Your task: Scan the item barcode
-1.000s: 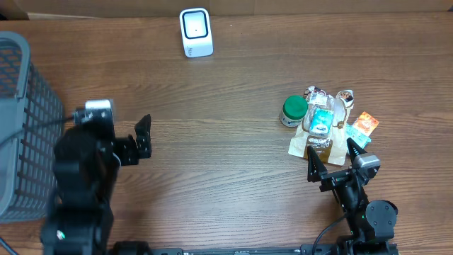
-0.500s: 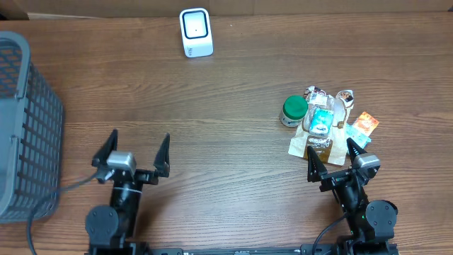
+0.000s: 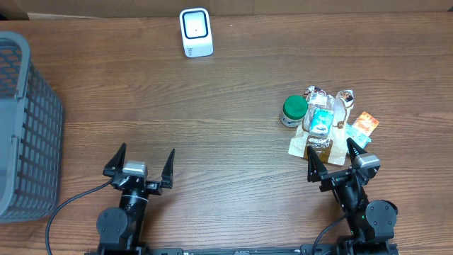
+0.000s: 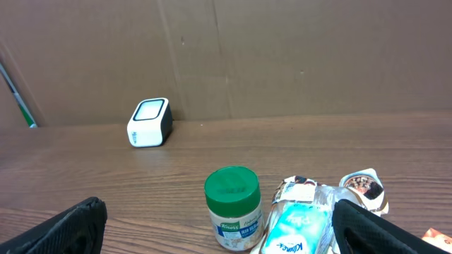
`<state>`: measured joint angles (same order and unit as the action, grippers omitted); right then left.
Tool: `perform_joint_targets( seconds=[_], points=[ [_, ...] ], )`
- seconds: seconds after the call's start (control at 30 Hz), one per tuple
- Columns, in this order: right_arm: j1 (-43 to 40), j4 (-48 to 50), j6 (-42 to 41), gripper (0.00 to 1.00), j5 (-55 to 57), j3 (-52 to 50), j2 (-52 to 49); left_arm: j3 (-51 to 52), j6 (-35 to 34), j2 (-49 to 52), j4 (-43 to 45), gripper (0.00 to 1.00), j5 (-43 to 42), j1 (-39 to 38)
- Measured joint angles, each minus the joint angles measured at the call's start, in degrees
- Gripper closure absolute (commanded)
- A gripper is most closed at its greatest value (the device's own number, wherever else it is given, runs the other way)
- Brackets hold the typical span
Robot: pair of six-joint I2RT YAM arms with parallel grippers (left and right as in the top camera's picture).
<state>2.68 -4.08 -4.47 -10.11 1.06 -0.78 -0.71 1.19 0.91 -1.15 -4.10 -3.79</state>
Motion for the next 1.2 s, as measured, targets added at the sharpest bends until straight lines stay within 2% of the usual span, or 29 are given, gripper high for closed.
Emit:
perform_joint_targets(
  seconds=[0.1,1.2],
  points=[
    [0.00,0.00,0.00,0.00,0.00,0.00,0.00,0.20,1.16,0.00,-2.91,0.00,0.02,0.00],
    [0.00,0.02,-0.04,0.00,0.00,0.00,0.00,0.20,1.16,-0.04,-2.91,0.00,0.02,0.00]
  ],
)
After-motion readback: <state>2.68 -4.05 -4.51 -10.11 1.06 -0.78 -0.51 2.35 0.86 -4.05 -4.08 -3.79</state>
